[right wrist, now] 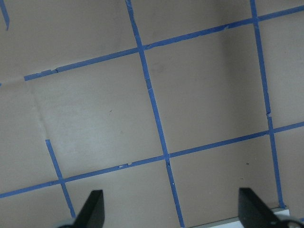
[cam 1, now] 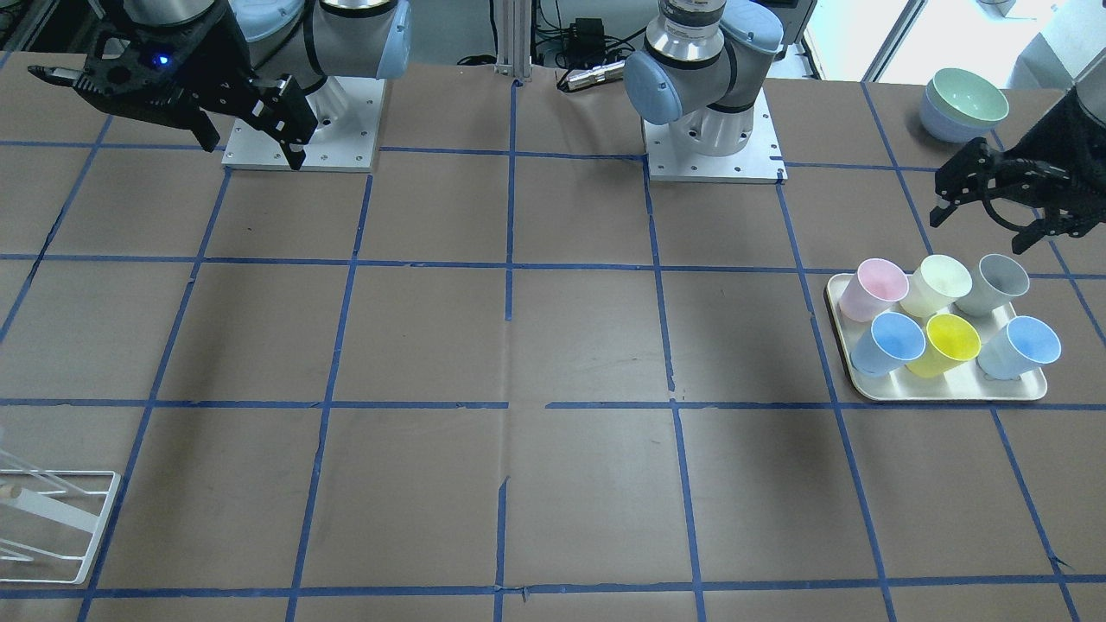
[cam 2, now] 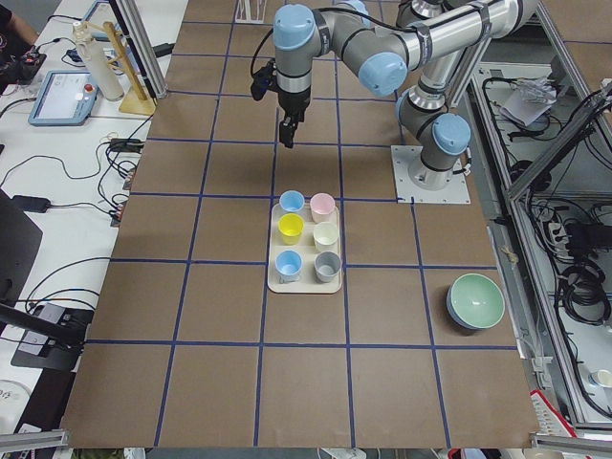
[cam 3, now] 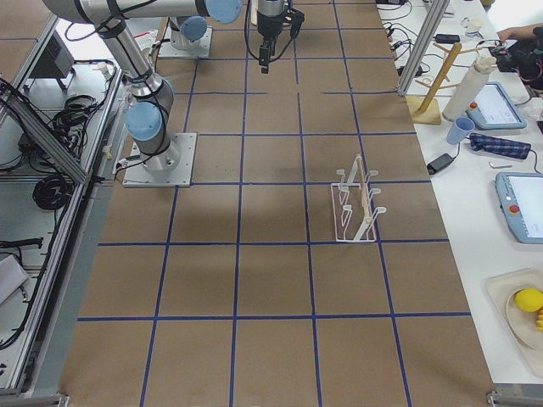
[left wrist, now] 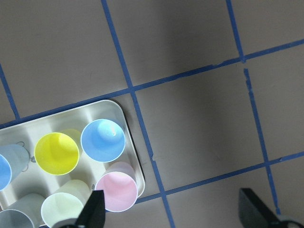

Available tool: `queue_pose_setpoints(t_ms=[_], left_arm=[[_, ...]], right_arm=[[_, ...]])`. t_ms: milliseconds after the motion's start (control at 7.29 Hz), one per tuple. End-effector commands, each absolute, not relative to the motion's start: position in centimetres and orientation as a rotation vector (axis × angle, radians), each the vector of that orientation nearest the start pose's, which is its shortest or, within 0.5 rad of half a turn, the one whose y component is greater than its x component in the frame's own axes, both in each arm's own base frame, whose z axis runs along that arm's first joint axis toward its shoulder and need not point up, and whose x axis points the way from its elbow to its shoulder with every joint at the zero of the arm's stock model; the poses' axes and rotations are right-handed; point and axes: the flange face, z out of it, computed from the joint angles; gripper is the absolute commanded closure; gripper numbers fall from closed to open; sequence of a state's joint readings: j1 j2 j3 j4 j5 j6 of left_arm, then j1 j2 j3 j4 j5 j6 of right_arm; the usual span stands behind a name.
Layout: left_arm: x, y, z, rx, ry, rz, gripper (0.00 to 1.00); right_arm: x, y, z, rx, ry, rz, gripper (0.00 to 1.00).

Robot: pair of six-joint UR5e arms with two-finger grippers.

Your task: Transfer IKEA cup to right arm and place on rack

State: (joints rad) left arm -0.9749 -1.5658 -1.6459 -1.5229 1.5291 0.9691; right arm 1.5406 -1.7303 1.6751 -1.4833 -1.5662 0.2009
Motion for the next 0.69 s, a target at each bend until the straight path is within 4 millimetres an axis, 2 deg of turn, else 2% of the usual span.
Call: queue_pose_setpoints(t_ms=[0, 275, 549], left_arm=[[24.2, -48.8, 41.8, 0.756, 3.079, -0.074, 0.00], [30.1, -49.7, 38.2, 0.927, 3.000, -0.156, 0.00], [35.6, -50.4, 33.3, 0.885, 2.996, -0.151, 0.00]], right_arm=[[12.1, -42.4, 50.1, 0.363, 3.118, 0.051, 0.00], [12.2, -42.4, 50.1, 0.360, 3.117, 0.051, 0.00], [12.2, -42.5, 50.0, 0.360, 3.117, 0.051, 0.00]])
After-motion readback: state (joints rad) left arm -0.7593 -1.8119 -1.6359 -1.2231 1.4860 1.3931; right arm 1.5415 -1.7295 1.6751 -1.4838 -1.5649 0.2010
